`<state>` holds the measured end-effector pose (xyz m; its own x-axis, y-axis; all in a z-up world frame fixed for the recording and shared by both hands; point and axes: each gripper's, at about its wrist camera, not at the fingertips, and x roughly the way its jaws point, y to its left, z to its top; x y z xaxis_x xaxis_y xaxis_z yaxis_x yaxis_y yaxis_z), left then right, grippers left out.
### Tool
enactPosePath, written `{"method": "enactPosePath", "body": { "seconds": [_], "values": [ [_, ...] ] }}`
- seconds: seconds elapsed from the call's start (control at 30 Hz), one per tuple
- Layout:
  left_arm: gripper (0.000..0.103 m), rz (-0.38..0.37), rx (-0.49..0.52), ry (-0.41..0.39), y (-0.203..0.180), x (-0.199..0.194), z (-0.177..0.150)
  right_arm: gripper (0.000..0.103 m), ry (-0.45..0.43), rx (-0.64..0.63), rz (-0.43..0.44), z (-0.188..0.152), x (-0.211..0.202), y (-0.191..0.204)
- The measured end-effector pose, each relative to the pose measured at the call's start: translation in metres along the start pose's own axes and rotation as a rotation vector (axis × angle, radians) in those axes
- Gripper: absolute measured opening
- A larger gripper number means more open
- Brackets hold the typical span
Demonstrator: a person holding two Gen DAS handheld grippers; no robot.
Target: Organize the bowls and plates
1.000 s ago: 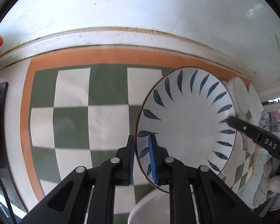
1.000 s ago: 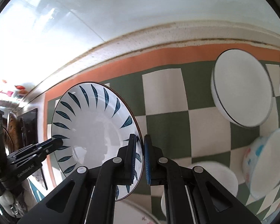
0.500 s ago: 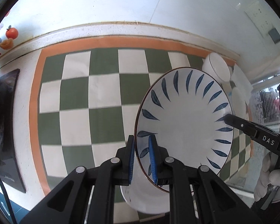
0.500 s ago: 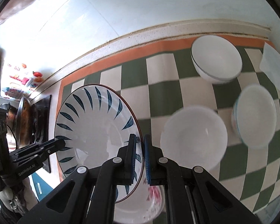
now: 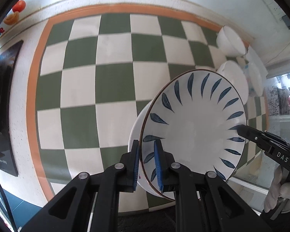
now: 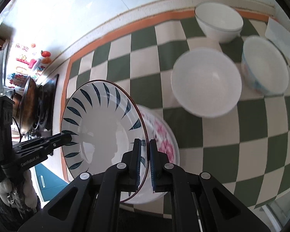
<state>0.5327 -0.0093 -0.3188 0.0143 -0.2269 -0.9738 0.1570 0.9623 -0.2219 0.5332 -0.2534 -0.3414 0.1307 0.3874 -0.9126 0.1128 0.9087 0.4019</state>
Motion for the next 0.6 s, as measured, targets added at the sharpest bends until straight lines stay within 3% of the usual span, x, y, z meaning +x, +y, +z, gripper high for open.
{"method": "enactPosePath", "body": {
  "seconds": [0.6],
  "values": [
    [0.013,0.061,0.003,0.103,-0.009,0.055,-0.007,0.010,0.110,0.023,-0.035,-0.021,0.058,-0.030]
  ]
}}
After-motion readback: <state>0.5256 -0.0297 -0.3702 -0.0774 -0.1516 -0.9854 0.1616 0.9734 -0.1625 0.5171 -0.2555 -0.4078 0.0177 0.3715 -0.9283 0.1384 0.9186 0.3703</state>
